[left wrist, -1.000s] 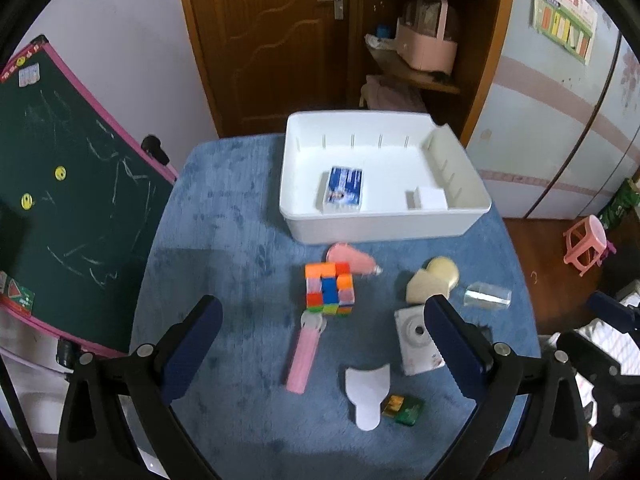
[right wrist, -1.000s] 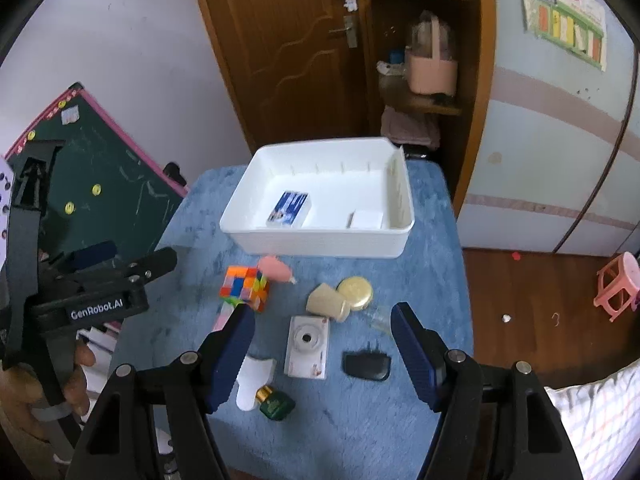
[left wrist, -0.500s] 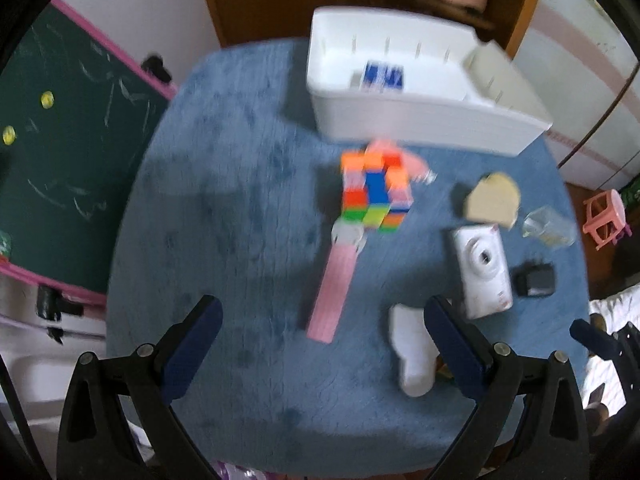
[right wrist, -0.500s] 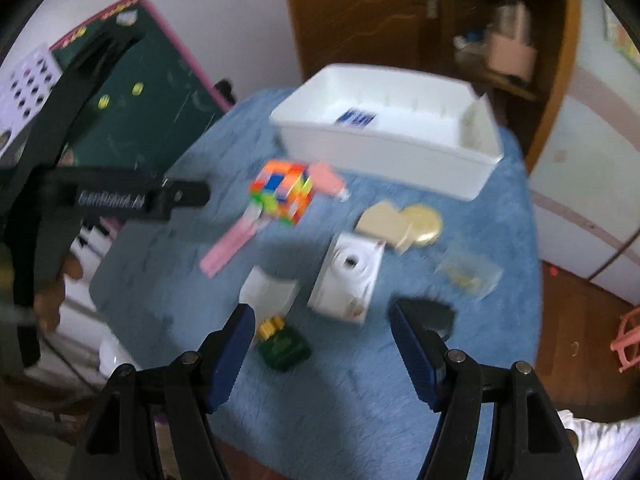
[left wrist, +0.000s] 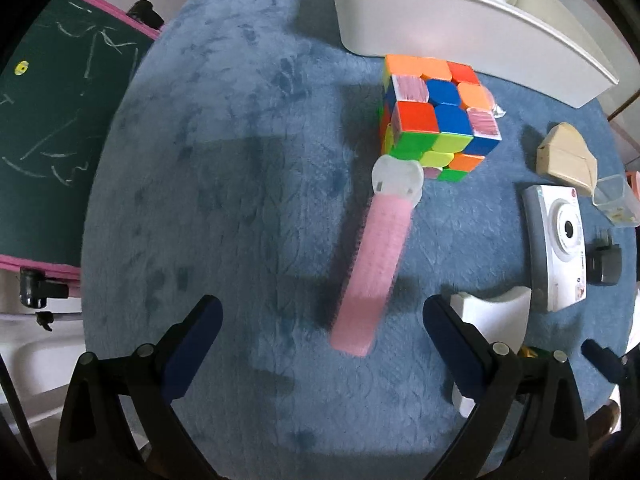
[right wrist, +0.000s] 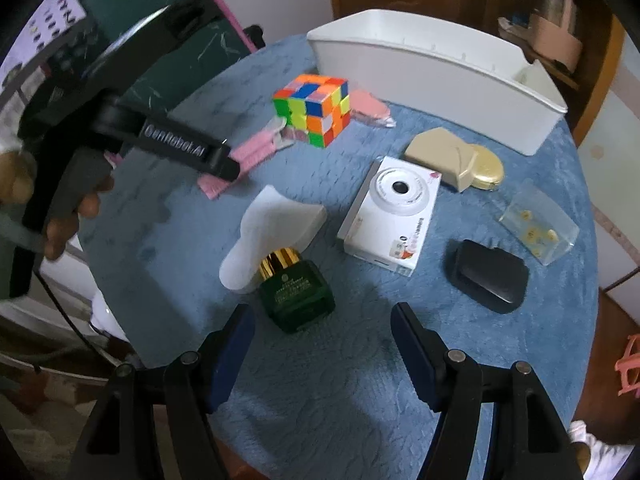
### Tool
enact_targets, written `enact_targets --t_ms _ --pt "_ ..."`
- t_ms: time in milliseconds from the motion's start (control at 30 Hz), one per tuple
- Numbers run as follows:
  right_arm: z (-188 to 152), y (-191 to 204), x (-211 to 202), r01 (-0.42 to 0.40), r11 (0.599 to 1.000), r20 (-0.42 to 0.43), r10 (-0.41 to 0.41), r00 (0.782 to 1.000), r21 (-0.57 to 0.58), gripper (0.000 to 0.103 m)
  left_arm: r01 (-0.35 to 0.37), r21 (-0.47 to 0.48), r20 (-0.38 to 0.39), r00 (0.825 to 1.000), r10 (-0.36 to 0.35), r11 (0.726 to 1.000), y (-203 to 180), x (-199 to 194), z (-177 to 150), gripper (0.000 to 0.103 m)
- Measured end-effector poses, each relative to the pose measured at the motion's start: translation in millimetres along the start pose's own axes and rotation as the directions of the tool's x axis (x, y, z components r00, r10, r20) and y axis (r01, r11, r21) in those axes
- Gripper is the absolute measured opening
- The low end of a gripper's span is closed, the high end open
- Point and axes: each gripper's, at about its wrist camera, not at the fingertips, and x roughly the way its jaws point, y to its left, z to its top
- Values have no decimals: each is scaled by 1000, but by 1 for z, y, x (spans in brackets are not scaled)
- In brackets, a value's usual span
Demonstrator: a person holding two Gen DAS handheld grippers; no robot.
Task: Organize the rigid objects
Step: 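Grasp the pink hair roller with left tool while right tool grasps green jar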
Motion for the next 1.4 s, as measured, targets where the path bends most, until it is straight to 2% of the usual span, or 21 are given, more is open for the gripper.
enact_targets --t_ms 200,467,567,700,767,800,900,1033,1100,1233,1400 --pt "0 13 18 15 996 -21 -17 1000 -88 64 15 -5 -31 999 -15 1000 4 14 10 100" --pt "6 17 32 35 990 -42 -41 998 -133 59 61 15 -57 997 -60 998 8 27 20 84" --pt "11 16 36 31 991 -46 -37 998 -131 53 82 17 -54 995 -81 996 9 29 23 80" --pt "15 15 42 6 992 -63 -14 998 -128 44 97 40 -46 994 -95 995 0 25 28 64" --pt "16 18 43 16 991 -63 -24 998 -132 44 99 59 -33 995 -98 993 -3 22 28 48" --pt "17 19 43 17 991 -66 -26 997 -135 44 108 68 -28 994 -106 992 -6 20 28 33" --pt "18 22 42 16 991 -68 -25 997 -133 43 94 83 -19 995 -93 992 -13 16 28 30" --pt "20 22 33 19 993 -62 -26 998 -118 43 110 68 -5 994 -110 992 -17 6 22 29" --pt "21 21 25 20 994 -46 -25 999 -110 43 87 77 18 996 -89 993 -20 -4 20 29" --pt "28 19 9 34 995 -12 -35 999 -95 43 62 95 84 994 -70 994 -24 -32 20 29" --pt "39 13 -20 62 996 58 -58 997 -63 43 67 105 188 978 -86 992 -24 -77 15 28"
